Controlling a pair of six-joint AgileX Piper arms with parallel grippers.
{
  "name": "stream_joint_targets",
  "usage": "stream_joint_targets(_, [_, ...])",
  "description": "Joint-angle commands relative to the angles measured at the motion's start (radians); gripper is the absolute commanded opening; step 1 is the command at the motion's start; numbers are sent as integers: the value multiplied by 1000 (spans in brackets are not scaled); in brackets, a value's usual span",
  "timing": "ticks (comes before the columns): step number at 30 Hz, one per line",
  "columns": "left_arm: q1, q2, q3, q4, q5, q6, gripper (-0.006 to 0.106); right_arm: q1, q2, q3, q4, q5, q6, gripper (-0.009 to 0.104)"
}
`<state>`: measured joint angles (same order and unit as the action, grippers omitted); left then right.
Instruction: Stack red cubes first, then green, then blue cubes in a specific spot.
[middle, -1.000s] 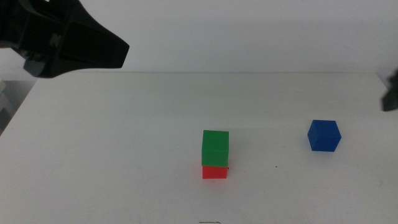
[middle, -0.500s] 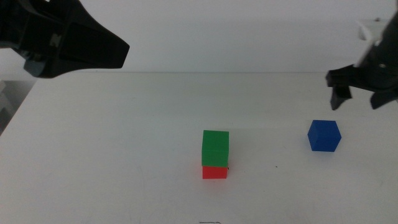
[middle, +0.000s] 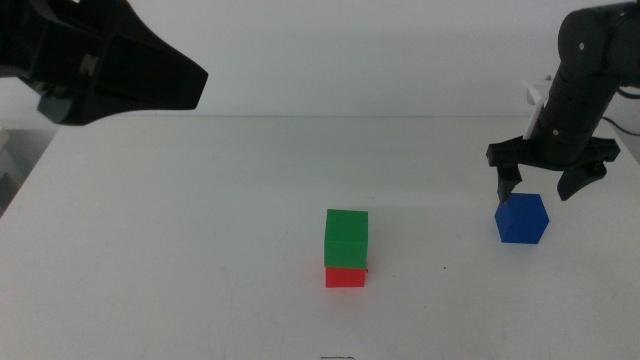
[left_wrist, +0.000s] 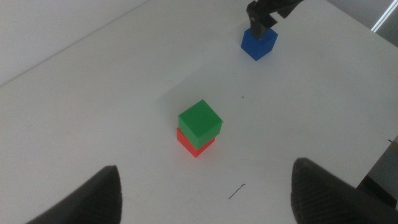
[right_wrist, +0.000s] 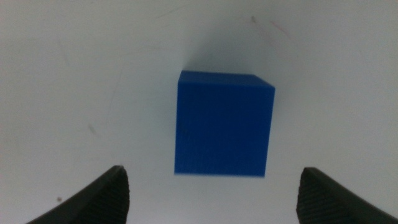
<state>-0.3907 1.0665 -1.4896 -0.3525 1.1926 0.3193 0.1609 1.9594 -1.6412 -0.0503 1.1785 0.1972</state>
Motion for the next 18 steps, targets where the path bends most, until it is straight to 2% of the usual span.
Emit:
stream_joint_targets(1, [3,-13,-23,-25,-57,0,92,-20,-41,-35,-10,-20,-3,82])
stream_joint_targets(4, [3,-13,-23,-24,-57,0,92,-35,-29,-32,-7,-30,16,86])
stream_joint_targets(11, [3,-13,-23,-24,-57,0,92,-36,10,-28,21,-68,18,87])
stream_joint_targets(18, [3,-13,-23,-24,-57,0,92,-36,66,-28,22,-77,18,86])
